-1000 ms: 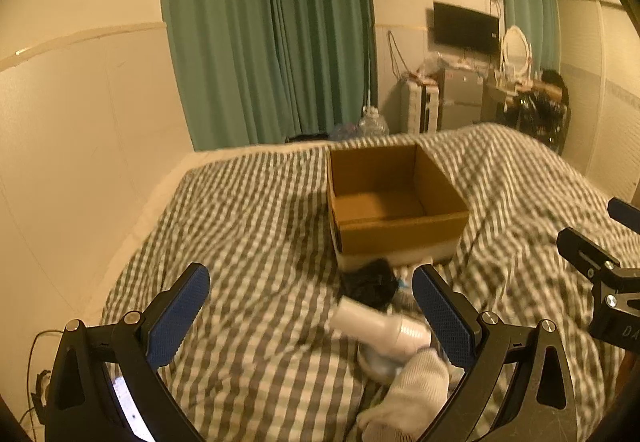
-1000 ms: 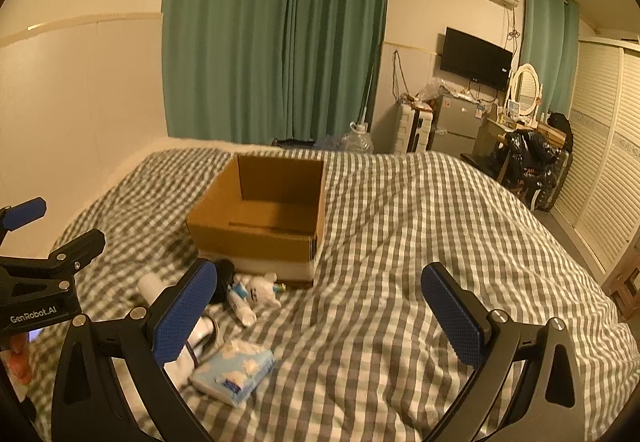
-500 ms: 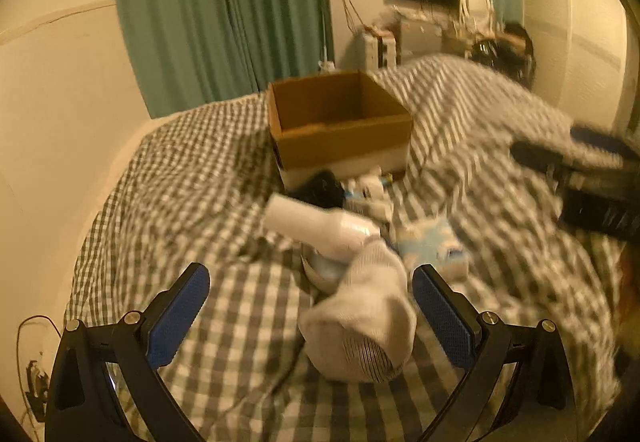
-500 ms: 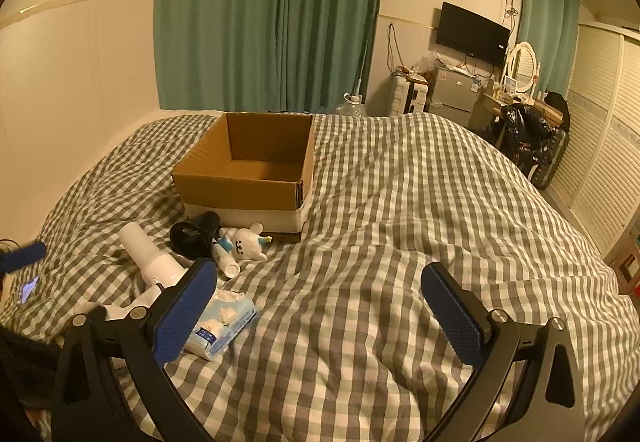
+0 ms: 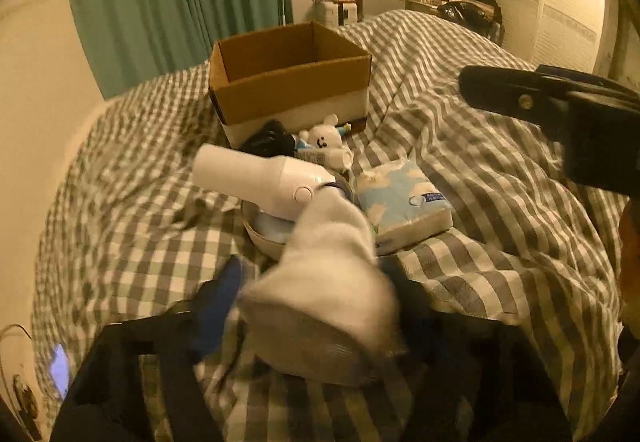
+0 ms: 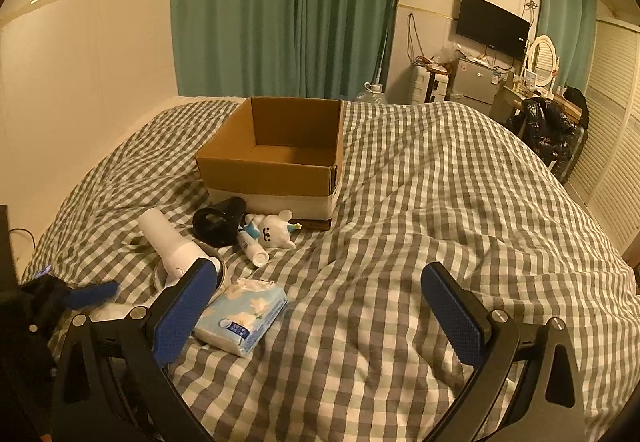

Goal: Organize objects
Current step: 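Lower the left tool onto the white sock and close on it, then grasp the blue floral tissue pack with the right tool while the left tool holds the sock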

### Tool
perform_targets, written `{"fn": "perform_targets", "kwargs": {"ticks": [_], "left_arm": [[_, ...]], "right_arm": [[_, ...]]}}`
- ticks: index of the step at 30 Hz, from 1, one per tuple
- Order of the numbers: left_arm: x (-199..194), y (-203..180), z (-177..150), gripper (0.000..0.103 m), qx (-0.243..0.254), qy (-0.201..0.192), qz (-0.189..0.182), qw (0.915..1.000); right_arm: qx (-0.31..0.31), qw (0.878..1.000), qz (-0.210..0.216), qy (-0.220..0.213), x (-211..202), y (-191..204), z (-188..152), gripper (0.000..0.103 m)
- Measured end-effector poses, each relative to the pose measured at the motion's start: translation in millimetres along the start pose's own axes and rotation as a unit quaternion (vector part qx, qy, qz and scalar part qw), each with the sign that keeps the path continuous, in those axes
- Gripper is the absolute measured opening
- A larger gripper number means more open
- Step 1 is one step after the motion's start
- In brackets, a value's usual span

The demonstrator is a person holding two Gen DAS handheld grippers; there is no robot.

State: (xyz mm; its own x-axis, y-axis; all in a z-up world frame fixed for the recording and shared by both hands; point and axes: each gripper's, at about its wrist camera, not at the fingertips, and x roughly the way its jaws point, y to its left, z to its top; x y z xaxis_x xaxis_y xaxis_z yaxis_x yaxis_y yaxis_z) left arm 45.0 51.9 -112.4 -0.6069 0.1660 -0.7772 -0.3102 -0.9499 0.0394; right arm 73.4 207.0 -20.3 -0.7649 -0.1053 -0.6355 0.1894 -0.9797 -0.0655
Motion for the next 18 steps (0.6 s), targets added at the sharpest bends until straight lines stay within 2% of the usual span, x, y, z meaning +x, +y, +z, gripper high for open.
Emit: {"fn": "perform_targets", "kwargs": {"ticks": [3,8,12,18], "left_arm": [[-6.1,6.1,1.7,0.060,-0.012,-0.015,-0.012,0.9997],[-24.7,17.1,5.1,0.059,-0.027,-0.035,0.005,0.9990],[-36.1,28.1,10.5,0.059,-0.036,-0.060,0.041,0.9967],[-41.1,54.2,18.8,0.059,-0.056,-0.077,0.089,0.9914]], "right_arm": [[0.003,1.000,-0.003,0.000,-0.5,-1.6,-0.6,0.103],[0.001,1.000,-0.002,0.005,2.2,2.3,-2.2,0.103],[-0.008,1.000,0.000,0.009,5.1,9.7,-4.8,0.103],[-0.028,0.999,0.007,0.025,13.4,25.6,-11.2,0.103]]}}
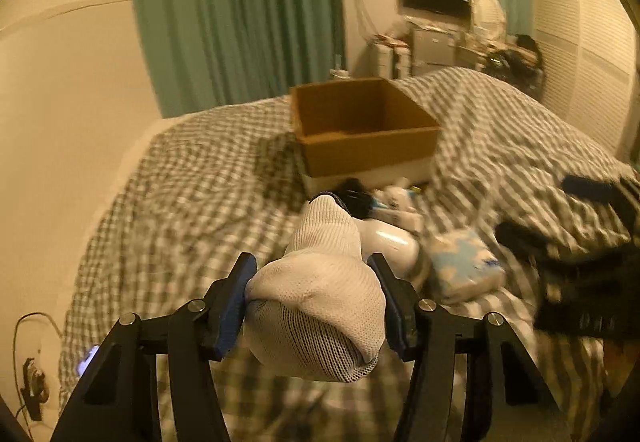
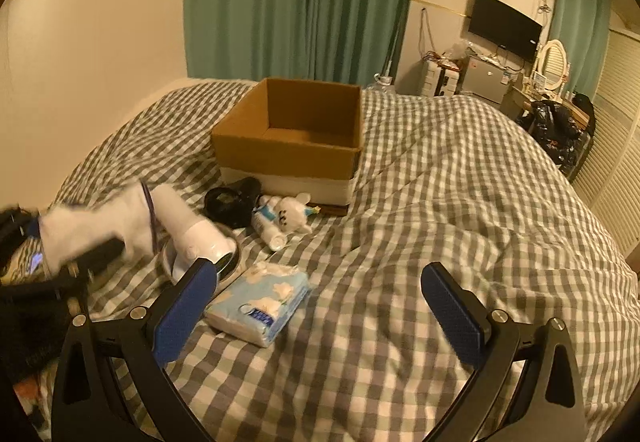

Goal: Organize objects
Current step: 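Grasp the blue floral tissue pack with the right tool while the left tool holds the sock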

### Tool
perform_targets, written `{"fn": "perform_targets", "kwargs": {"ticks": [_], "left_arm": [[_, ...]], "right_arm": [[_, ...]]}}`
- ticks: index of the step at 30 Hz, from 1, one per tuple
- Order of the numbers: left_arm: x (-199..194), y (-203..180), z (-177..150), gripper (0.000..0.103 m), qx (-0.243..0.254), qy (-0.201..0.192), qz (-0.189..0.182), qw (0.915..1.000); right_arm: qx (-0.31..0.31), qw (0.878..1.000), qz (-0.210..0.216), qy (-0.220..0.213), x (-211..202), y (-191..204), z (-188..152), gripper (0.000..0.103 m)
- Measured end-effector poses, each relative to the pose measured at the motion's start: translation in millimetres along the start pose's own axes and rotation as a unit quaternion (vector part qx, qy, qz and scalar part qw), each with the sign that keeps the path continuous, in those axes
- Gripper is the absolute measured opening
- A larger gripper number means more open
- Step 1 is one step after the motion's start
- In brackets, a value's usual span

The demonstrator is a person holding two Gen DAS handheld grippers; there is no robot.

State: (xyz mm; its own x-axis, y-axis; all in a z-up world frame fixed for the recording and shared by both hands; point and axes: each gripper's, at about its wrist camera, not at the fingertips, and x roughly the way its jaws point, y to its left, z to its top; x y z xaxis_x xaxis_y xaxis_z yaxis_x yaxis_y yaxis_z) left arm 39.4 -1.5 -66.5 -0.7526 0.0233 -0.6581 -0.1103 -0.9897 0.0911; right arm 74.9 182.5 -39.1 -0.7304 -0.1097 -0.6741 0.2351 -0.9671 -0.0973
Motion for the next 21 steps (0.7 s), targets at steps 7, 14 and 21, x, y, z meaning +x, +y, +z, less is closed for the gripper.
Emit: {"fn": "perform_targets", "kwargs": {"ticks": [7,14,21], "left_arm": [[8.7,14.7,4.0,0.059,-0.020,0.006,0.010,0.9997],[17.8,15.1,-1.6,0.059,-0.023,0.016,0.011,0.9995],[19.1,10.6,-7.0,0.059,-0.013,0.017,0.016,0.9996]], "right_arm": [[-0.027,0.999,0.010,0.028,18.1,22.0,-3.4,0.103],[-0.047,0.996,0.005,0.072,51.9,33.1,-10.4,0.097],[-0.054,0.993,0.023,0.100,66.0,35.8,-18.6,0.081]]}}
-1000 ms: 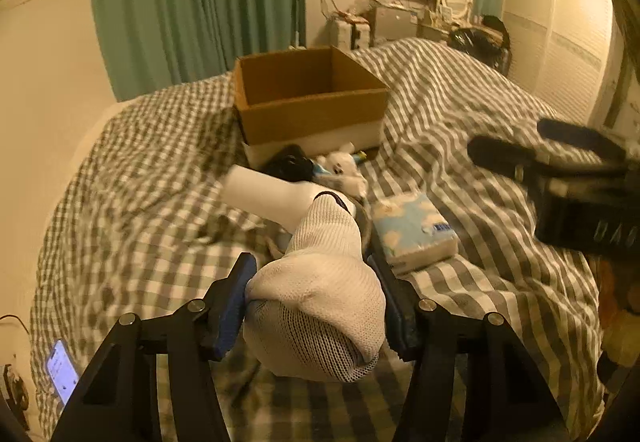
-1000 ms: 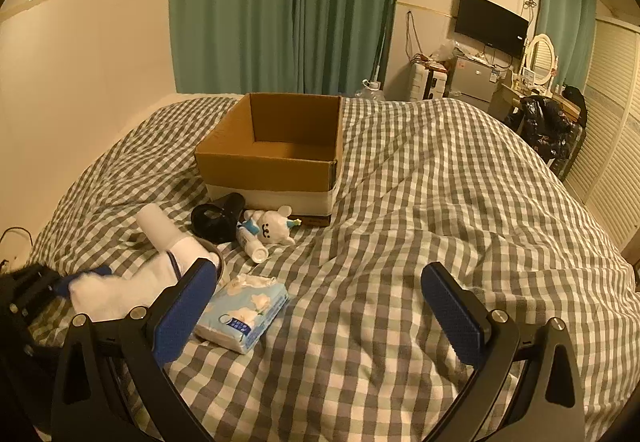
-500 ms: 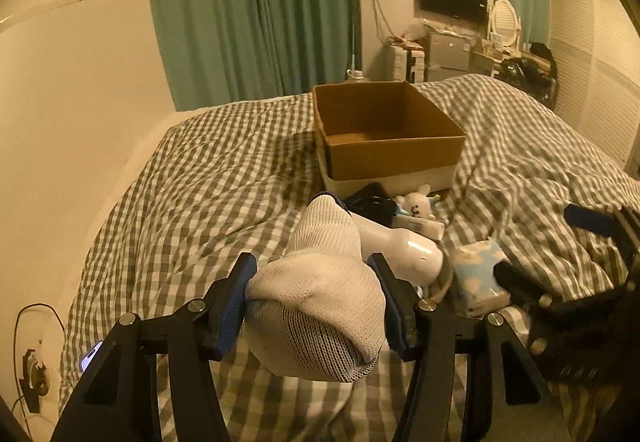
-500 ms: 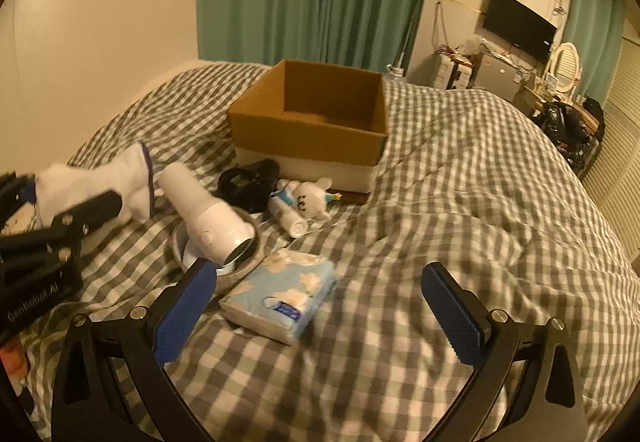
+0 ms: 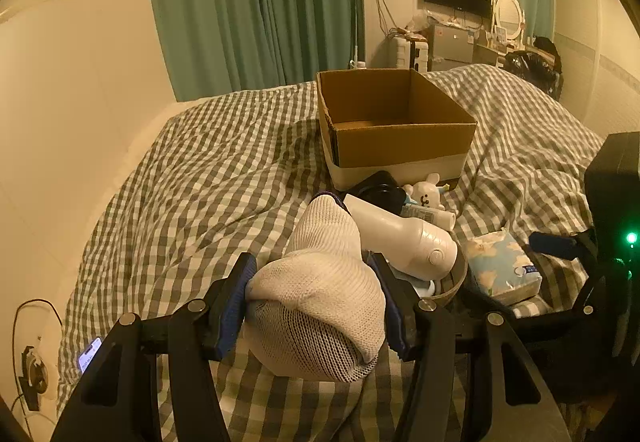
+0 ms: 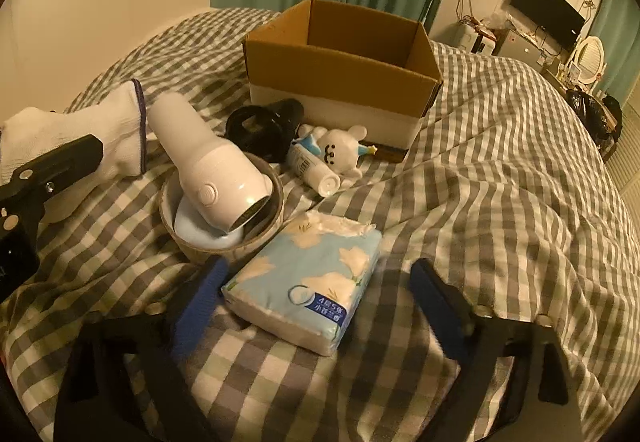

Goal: Organize objects
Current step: 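Grasp the blue floral tissue pack with the right tool while the left tool holds the sock, then carry sock and tissue pack into the cardboard box and open both tools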

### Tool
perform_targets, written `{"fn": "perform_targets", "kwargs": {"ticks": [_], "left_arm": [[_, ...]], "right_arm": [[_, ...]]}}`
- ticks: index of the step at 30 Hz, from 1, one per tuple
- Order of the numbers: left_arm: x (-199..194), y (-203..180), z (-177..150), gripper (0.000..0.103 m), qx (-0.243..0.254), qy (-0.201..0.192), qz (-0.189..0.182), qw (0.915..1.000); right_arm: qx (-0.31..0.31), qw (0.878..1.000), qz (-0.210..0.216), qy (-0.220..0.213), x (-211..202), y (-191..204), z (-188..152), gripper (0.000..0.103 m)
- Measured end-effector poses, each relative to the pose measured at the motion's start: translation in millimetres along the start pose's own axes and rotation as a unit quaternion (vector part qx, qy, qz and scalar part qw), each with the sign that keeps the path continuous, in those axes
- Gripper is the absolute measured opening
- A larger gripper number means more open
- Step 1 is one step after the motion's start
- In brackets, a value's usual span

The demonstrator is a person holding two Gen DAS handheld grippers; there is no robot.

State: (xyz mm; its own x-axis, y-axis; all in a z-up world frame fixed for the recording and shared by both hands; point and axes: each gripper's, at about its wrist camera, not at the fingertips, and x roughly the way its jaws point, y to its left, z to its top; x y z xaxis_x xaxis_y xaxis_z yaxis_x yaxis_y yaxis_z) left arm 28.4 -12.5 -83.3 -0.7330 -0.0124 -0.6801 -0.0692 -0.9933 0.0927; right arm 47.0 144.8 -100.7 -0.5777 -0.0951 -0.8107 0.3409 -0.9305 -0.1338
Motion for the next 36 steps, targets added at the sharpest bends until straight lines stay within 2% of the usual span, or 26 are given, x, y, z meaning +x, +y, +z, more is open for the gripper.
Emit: {"fn": "perform_targets", "kwargs": {"ticks": [2,4,9,14,23,28,29,31,36], "left_arm": [[-1.1,-0.7,-0.9,0.059,0.003,-0.001,-0.001,1.0000],[-2.4,-1.4,-0.9,0.059,0.005,-0.003,-0.001,1.0000],[-2.5,-2.1,0.1,0.059,0.005,-0.002,-0.002,1.0000],[-7.4,-2.3,1.5,0.059,0.006,-0.008,0.000,1.0000],[-17.2,-6.4,18.0,0.059,0.007,-0.018,-0.019,0.9996],[-22.0,-2.7,45.3,0.059,0.000,-0.028,-0.034,0.9990],[-22.2,0.2,52.5,0.059,-0.031,-0.023,-0.012,0.9992],[-24.6,7.3,68.9,0.059,-0.043,-0.025,-0.018,0.9986],[-32.0,20.6,119.2,0.059,-0.039,-0.049,-0.024,0.9978]], "right_arm": [[-0.001,1.000,0.003,0.003,0.5,-0.1,-0.8,0.068],[-0.004,1.000,0.003,0.004,-0.9,1.6,-1.1,0.063],[-0.003,1.000,0.010,-0.001,-7.2,3.0,-0.3,0.062],[-0.004,1.000,0.005,-0.029,-25.4,-0.9,3.0,0.062],[-0.017,0.997,-0.008,-0.071,-58.7,-11.4,22.6,0.061],[-0.030,0.994,-0.022,-0.102,-80.5,-18.8,48.4,0.061],[-0.034,0.993,-0.020,-0.109,-84.8,-20.0,53.1,0.061],[-0.037,0.992,-0.018,-0.119,-93.4,-23.5,62.4,0.061],[-0.044,0.988,-0.011,-0.145,-117.2,-34.6,97.4,0.061]]}}
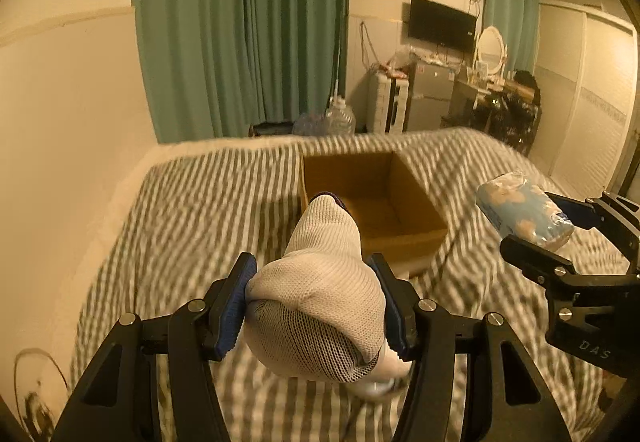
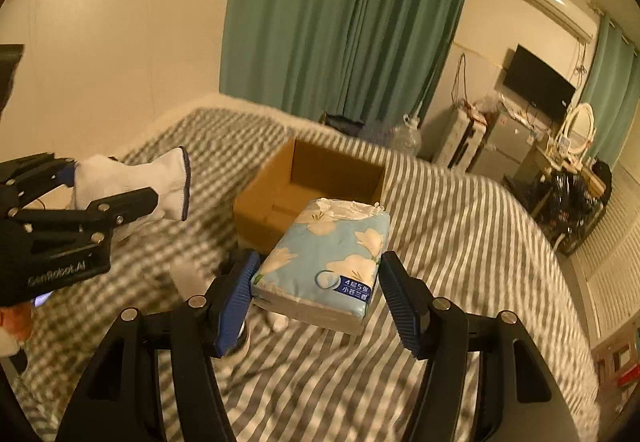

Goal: Organize objects
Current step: 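Carry sock and tissue pack into the cardboard box and open both tools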

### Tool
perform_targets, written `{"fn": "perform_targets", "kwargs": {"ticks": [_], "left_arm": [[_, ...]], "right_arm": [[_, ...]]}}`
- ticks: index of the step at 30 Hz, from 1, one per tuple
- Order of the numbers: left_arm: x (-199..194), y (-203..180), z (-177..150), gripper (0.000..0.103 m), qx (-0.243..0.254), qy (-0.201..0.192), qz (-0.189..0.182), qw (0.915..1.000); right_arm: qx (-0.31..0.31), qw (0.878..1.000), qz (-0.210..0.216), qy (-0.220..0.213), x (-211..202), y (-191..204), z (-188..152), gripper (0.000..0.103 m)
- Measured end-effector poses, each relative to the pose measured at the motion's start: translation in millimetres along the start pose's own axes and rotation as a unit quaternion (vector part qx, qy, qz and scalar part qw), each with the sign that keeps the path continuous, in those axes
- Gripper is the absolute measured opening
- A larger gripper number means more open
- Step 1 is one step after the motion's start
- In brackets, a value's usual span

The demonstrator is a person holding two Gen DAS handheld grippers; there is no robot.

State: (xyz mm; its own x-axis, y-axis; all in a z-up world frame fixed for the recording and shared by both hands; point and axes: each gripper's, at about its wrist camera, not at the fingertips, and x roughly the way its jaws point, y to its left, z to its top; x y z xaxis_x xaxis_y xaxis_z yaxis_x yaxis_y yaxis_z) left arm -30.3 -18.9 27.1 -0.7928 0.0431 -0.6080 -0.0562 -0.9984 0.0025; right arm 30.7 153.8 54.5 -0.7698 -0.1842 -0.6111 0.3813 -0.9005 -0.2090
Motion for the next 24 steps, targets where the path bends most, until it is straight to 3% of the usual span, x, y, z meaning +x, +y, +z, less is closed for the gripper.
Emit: {"fn": "perform_targets", "kwargs": {"ticks": [6,13,17,24], "left_arm": [[24.0,5.1,61.2,0.059,0.022,-0.010,-0.020,0.9995],[91.2,7.9,111.0,0.059,0.053,-0.002,-0.009,0.9986],[134.3,-0.5,111.5,0.059,0.098,0.005,-0.009,0.9951],[201.9,-16.3,83.3,0.059,0.115,0.036,-0.043,0.9918]], "right_arm": [[0.006,1.000,0.006,-0.018,2.8,-31.5,63.9,0.061],[0.007,1.000,0.008,0.014,48.1,-63.5,113.1,0.062],[-0.001,0.999,-0.004,0.049,99.8,-77.1,119.0,0.062],[0.017,0.993,0.044,0.111,192.9,-83.7,87.6,0.062]]}}
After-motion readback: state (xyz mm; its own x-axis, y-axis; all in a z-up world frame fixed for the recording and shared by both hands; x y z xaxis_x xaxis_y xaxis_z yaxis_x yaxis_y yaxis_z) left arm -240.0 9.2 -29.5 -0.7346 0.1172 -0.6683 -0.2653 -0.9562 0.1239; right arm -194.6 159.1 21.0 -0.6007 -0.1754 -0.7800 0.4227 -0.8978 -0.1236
